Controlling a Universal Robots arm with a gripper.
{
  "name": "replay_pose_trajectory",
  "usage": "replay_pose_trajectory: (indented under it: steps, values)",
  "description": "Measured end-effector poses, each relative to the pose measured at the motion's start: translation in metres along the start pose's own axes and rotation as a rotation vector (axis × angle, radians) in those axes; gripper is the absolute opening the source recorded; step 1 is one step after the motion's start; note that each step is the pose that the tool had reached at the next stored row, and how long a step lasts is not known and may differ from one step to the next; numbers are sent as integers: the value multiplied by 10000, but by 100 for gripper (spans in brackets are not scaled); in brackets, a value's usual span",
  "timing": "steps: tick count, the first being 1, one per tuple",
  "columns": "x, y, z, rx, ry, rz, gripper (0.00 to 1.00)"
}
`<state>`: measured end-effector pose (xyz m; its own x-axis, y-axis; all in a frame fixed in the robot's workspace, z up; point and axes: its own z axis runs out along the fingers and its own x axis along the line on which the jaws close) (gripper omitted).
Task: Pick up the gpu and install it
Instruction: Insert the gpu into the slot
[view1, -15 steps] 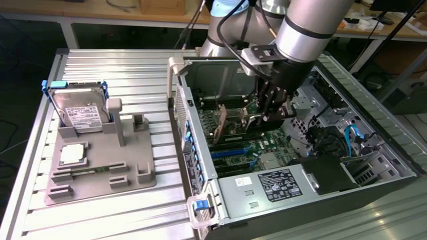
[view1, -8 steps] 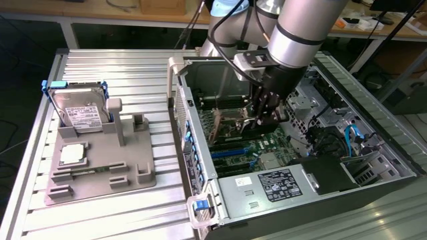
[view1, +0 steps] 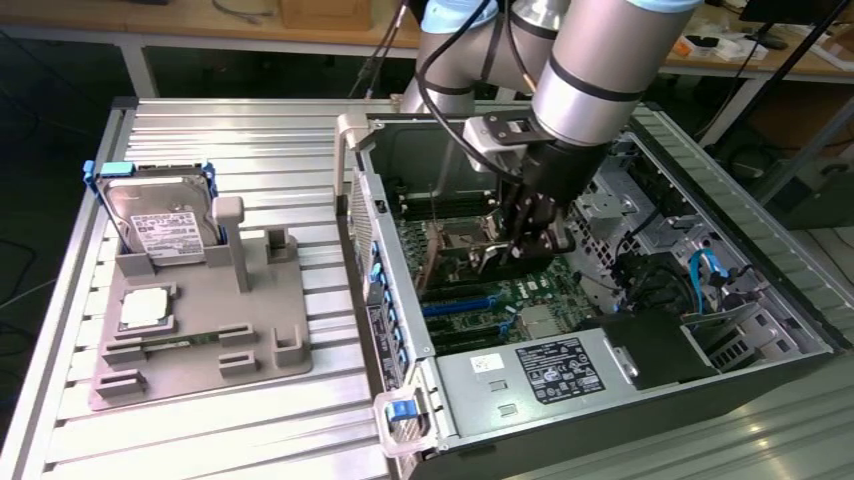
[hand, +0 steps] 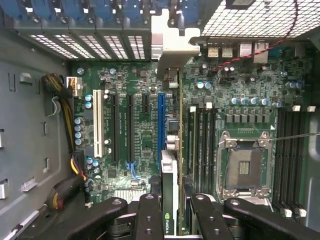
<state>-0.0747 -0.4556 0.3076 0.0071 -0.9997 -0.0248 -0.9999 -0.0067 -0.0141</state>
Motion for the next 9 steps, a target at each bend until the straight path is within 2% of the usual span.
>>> replay_pose_trajectory:
  steps: [3, 9]
  values:
    - [51, 12, 44, 1, -1, 2, 27]
    - [57, 136, 126, 1, -1, 0, 27]
